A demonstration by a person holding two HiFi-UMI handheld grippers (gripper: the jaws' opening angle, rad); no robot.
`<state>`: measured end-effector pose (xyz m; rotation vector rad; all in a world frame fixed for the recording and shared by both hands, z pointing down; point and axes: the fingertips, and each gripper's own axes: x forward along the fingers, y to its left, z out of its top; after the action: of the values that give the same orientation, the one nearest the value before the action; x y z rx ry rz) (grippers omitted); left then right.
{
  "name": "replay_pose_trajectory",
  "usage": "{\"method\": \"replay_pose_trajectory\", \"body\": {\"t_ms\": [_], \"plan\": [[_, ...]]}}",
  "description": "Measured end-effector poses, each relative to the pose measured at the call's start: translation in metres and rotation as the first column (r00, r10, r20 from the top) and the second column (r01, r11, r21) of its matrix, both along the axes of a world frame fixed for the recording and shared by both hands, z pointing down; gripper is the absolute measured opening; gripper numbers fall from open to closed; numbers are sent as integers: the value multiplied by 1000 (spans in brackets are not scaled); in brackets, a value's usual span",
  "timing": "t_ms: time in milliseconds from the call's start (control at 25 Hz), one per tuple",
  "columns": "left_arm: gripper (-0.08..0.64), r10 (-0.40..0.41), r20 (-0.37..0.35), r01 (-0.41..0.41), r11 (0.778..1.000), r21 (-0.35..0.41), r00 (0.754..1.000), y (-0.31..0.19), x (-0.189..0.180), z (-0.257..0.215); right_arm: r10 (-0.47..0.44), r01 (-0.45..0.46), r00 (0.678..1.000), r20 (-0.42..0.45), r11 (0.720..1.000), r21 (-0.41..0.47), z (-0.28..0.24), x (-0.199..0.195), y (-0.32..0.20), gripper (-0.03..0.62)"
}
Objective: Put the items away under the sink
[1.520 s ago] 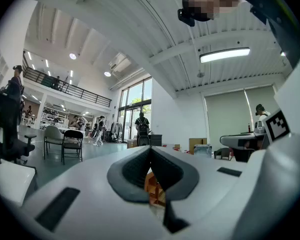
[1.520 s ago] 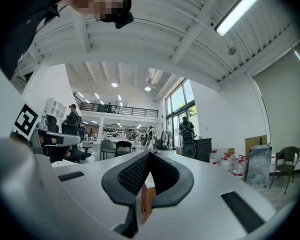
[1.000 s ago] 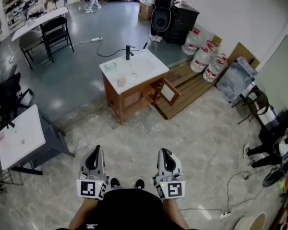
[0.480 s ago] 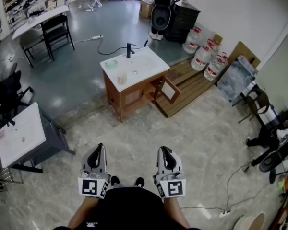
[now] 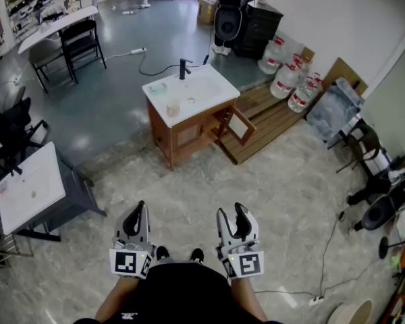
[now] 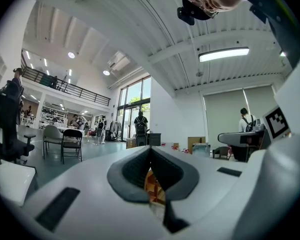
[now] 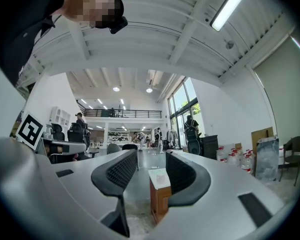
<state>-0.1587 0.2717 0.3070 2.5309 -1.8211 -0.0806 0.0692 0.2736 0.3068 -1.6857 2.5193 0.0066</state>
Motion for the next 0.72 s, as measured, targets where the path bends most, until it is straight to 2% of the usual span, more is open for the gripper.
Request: {"method": "replay_pose_trajectory", "body": {"t_ms": [200,320,400,560,720], "plan": [[5,-4,0,4,1000,-3,1000,0,-1,0,-28,28,1000,-14,1000,13,-2,-3,0,329],[5,-3,0,2,1000,-6,1000,1,-1,1,-33,34,999,-18,999,14,-1,-4,1,387],[5,-4,-5,4,1000,-11,1000,-1,-3,3,-36,38,998,-49,999,37,-3,-8,2,423],[5,4,-15,-4,1000,-13,1000,-3,-6,2,-44,46,998,-40,998,46,-8,-14,3,456],[5,17,-9,-17,1000,-12,1000,-2,-14,1,-24,31,994,-102,998,61,-8,-22,6,457]]}}
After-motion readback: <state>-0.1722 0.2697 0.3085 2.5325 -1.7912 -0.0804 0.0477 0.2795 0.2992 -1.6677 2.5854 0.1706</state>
